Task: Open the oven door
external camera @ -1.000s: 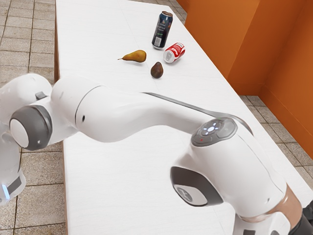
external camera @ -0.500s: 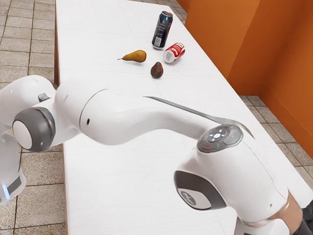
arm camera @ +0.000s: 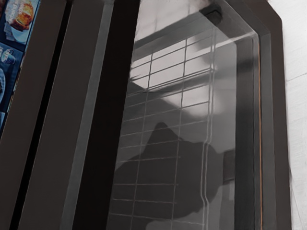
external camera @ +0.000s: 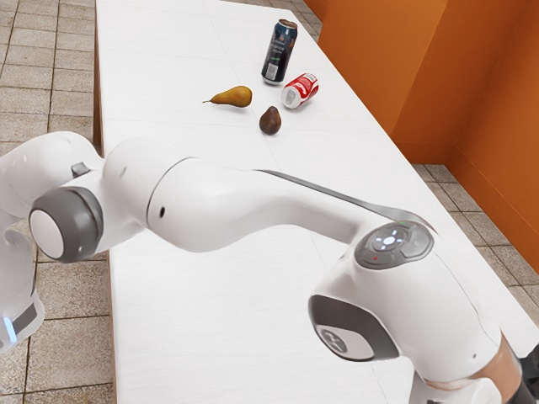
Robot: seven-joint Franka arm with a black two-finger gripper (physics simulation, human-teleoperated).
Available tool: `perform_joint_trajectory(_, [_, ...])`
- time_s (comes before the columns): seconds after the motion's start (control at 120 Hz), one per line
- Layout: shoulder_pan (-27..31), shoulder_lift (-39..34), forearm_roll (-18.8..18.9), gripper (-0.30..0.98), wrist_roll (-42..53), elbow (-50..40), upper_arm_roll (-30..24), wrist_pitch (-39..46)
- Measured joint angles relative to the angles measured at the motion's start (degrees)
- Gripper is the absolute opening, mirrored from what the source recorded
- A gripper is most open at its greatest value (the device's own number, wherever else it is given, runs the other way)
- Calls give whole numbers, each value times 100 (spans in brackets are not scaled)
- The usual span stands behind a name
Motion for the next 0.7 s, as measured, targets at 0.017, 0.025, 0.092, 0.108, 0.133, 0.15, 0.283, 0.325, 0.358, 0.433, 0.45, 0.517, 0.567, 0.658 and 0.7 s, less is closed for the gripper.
perform_joint_trajectory(0.017, [-1,-5,-6,69,-1,0,-7,-21])
perform_joint_trajectory(0.025, [-1,-8,-9,69,-2,0,-9,-31])
perform_joint_trajectory(0.092, [-12,-29,-40,69,-13,-1,-20,-128])
perform_joint_trajectory(0.108, [-16,-33,-47,69,-17,0,-21,-153])
perform_joint_trajectory(0.133, [-20,-39,-58,69,-24,0,-24,-192])
perform_joint_trajectory(0.15, [-22,-42,-68,69,-29,1,-26,-218])
perform_joint_trajectory(0.283, [-27,-81,-129,69,-83,1,-31,-455])
perform_joint_trajectory(0.325, [-63,-123,-148,68,-103,-2,-18,-563])
perform_joint_trajectory(0.358, [-107,-201,-154,67,-119,-64,-12,-653])
perform_joint_trajectory(0.433, [-255,-438,-145,67,-152,-331,5,-842])
perform_joint_trajectory(0.45, [-286,-489,-141,68,-159,-406,7,-876])
perform_joint_trajectory(0.517, [-411,-709,-130,68,-186,-778,10,-983])
perform_joint_trajectory(0.567, [-499,-828,-123,68,-210,-1019,8,-1037])
perform_joint_trajectory(0.658, [-835,-1237,4,64,-281,-1725,-9,-1095])
perform_joint_trajectory(0.7, [-1111,-1594,164,65,-332,-2165,-112,-1116])
